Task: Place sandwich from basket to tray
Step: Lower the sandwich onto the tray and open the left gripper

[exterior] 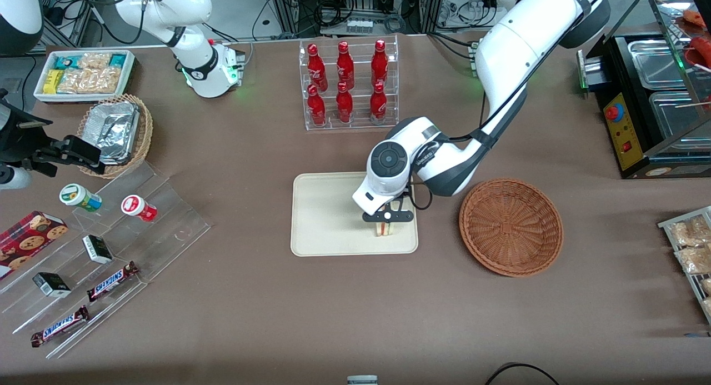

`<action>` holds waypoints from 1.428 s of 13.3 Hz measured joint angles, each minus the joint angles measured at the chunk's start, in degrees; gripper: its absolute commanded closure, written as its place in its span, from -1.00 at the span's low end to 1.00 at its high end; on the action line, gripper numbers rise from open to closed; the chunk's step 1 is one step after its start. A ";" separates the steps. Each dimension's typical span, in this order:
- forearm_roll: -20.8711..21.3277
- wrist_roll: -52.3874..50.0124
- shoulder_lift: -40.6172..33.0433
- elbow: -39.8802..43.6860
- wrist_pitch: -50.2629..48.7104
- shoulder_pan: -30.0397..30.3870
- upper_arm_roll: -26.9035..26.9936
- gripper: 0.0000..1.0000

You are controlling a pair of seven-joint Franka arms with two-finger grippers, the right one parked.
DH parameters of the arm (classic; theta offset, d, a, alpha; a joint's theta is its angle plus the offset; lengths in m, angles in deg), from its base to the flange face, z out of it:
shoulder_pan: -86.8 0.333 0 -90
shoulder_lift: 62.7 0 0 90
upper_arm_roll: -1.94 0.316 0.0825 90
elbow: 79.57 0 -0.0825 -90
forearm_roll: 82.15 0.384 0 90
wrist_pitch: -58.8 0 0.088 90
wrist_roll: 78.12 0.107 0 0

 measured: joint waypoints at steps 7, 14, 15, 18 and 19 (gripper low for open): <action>0.41 -2.36 1.40 1.36 0.23 -0.84 0.02 0.56; 1.84 -2.57 2.24 1.64 0.23 -1.14 0.04 -1.00; 1.90 -2.57 2.39 1.64 0.23 -1.15 0.04 -1.00; 1.93 -2.63 2.59 1.67 0.25 -1.16 0.05 -1.00; 1.94 -2.64 2.59 1.70 0.25 -1.17 0.05 -1.00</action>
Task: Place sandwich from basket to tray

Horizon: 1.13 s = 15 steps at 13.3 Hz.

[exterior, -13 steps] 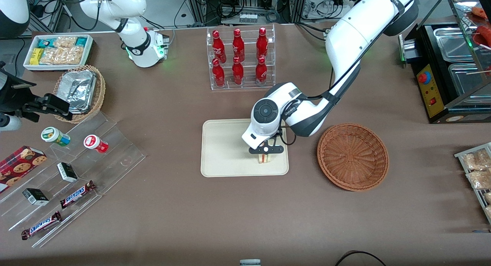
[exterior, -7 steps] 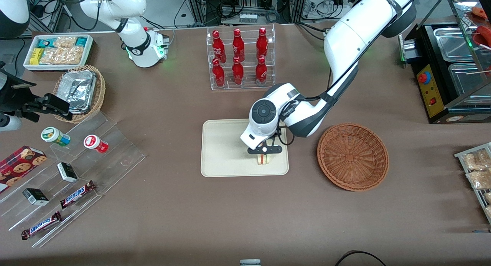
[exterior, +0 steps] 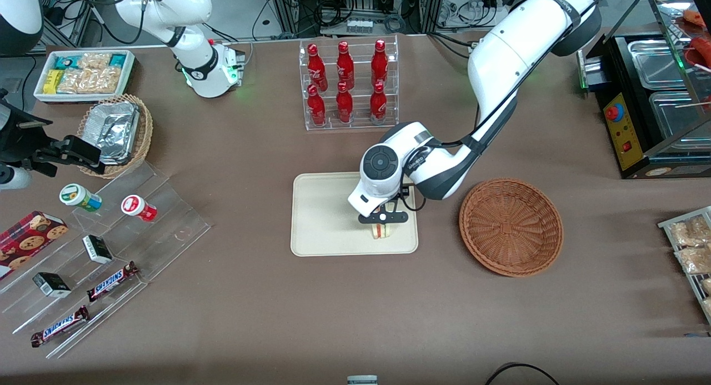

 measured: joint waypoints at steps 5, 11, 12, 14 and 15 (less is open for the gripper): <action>0.00 -0.13 0.01 1.15 0.01 -0.03 0.00 -1.00; 0.00 -4.75 -0.12 7.36 -3.98 -0.05 -0.02 -1.00; 0.00 -4.77 -0.21 8.82 -4.95 -0.04 -0.03 -1.00; 0.00 -4.77 -0.78 10.71 -6.02 -0.01 -0.03 -1.00; 0.00 -4.77 -1.31 11.18 -6.20 0.13 0.02 -1.00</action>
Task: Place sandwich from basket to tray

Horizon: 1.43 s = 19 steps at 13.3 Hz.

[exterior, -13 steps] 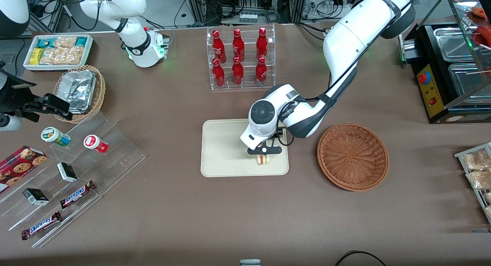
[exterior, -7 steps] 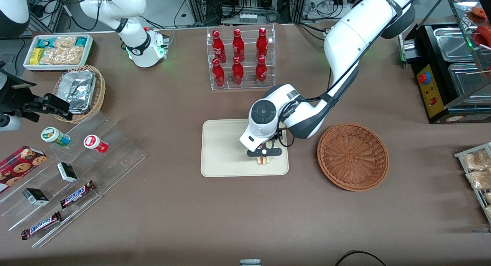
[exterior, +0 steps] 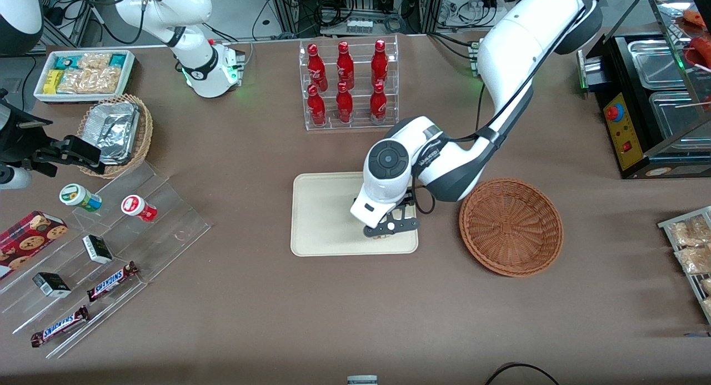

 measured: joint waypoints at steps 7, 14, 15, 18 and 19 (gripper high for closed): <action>0.05 6.22 -6.85 3.11 -10.63 5.78 0.14 -1.00; -1.06 9.03 -9.75 8.02 -18.41 15.80 0.36 -1.00; -1.90 11.34 -10.82 8.12 -19.94 17.99 0.36 -1.00; -3.71 18.00 -13.74 8.16 -23.91 23.50 0.36 -1.00; -4.22 20.38 -14.66 8.17 -25.51 24.88 0.37 -1.00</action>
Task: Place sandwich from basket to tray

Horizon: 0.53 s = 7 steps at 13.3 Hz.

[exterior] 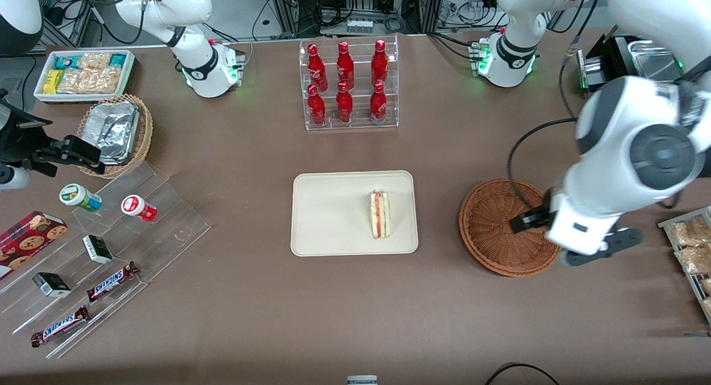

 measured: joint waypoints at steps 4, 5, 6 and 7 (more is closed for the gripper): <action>-3.76 9.53 -4.69 -0.07 -5.67 1.74 4.43 -1.00; -6.26 12.15 -6.33 -0.65 -6.27 0.78 8.10 -1.00; -8.66 14.85 -8.27 -2.06 -6.38 -0.91 12.54 -1.00; -10.63 17.09 -10.26 -3.96 -6.38 -2.82 16.69 -1.00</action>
